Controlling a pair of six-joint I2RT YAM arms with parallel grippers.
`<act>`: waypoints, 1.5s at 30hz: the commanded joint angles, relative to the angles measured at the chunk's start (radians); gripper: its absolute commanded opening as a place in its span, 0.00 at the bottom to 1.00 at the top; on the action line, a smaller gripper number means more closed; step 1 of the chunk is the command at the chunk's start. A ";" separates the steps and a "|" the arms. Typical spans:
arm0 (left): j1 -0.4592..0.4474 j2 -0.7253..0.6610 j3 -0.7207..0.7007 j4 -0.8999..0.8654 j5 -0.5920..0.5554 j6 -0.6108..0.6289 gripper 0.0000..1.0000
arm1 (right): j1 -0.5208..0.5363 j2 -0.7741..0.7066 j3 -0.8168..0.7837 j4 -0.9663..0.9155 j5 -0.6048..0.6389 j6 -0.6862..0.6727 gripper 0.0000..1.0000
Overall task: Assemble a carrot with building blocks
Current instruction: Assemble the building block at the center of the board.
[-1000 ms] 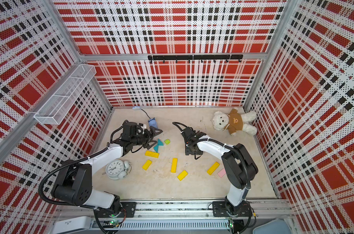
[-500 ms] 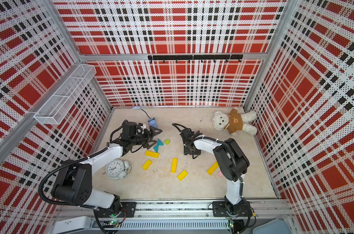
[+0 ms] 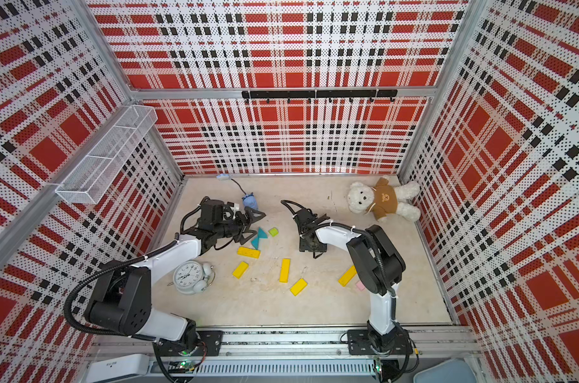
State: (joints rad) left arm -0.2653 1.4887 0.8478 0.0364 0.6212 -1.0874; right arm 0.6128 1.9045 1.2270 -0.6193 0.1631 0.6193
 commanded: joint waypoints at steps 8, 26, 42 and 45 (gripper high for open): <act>0.002 0.016 0.026 0.012 0.012 0.000 0.99 | -0.016 0.024 0.005 0.020 0.015 0.025 0.62; 0.001 0.013 0.026 0.013 0.011 0.001 0.99 | -0.023 0.022 0.006 0.022 0.026 0.009 0.67; -0.016 0.008 0.030 0.013 0.014 0.010 1.00 | -0.024 -0.166 -0.028 -0.068 -0.010 -0.006 0.83; -0.030 0.004 0.034 0.013 0.014 0.019 0.99 | -0.031 -0.280 -0.057 -0.146 0.048 -0.020 0.83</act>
State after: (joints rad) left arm -0.2821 1.4971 0.8536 0.0364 0.6224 -1.0790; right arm 0.5930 1.7374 1.1896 -0.6895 0.1589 0.6125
